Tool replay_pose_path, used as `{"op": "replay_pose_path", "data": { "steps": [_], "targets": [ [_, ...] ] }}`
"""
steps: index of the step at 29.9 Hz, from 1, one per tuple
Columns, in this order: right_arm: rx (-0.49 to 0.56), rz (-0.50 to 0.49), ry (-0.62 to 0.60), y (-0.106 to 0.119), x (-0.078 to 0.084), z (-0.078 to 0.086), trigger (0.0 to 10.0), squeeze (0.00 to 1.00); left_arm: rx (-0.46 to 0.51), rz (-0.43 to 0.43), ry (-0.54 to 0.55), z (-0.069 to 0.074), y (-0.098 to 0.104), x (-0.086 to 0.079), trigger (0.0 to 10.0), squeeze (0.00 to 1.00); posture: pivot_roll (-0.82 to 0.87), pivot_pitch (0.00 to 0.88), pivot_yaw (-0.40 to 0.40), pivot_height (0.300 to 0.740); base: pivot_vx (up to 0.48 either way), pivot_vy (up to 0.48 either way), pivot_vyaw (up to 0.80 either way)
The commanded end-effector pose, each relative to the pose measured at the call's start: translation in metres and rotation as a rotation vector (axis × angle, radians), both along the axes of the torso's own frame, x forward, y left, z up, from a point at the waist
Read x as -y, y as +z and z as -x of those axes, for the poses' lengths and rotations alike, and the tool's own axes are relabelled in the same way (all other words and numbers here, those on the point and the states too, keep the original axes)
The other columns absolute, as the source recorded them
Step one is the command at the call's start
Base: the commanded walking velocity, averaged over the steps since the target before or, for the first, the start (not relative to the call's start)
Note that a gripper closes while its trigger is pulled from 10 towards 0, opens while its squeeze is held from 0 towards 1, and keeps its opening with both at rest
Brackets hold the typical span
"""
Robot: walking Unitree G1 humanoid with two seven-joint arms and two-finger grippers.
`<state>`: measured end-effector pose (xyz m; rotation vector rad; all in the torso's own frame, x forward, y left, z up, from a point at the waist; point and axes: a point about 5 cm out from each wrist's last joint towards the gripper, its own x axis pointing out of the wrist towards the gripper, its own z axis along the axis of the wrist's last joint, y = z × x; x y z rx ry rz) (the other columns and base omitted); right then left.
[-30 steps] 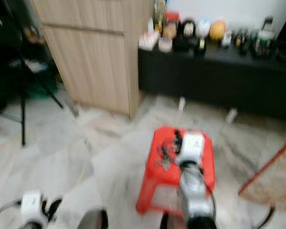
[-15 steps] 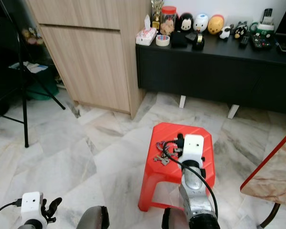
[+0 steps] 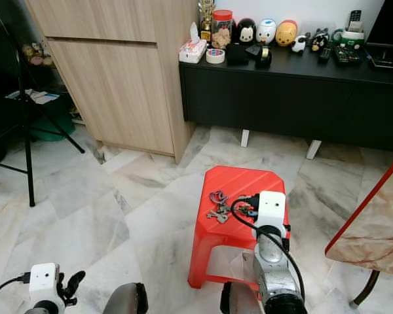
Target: Hang keys on a hook
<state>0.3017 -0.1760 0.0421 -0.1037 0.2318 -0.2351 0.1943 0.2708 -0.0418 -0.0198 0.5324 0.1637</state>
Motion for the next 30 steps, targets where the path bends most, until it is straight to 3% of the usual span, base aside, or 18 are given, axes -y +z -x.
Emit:
{"op": "replay_pose_path", "data": {
  "steps": [1,18,22,30],
  "targets": [
    [0.005,-0.008,0.0,0.002,-0.001,-0.002,10.0,0.0,-0.026,-0.007,0.001,0.004,-0.002,-0.002,10.0,0.0,0.07,0.064,0.018,0.604,0.307,0.0,0.0],
    [0.019,-0.014,0.002,0.005,-0.003,-0.004,10.0,0.0,-0.024,-0.004,-0.004,0.004,-0.002,-0.002,10.0,0.0,0.08,0.067,0.019,0.604,0.327,0.0,0.0],
    [0.017,-0.01,0.001,0.005,-0.003,-0.003,10.0,0.0,-0.021,-0.001,-0.002,0.004,-0.002,-0.002,10.0,0.0,0.07,0.068,0.019,0.604,0.0,0.0,0.0],
    [-0.098,0.085,-0.004,-0.007,0.007,-0.002,10.0,0.0,-0.031,0.001,-0.006,0.004,-0.003,-0.002,10.0,0.0,0.07,0.068,0.018,0.604,0.0,0.0,0.0]
  ]
}}
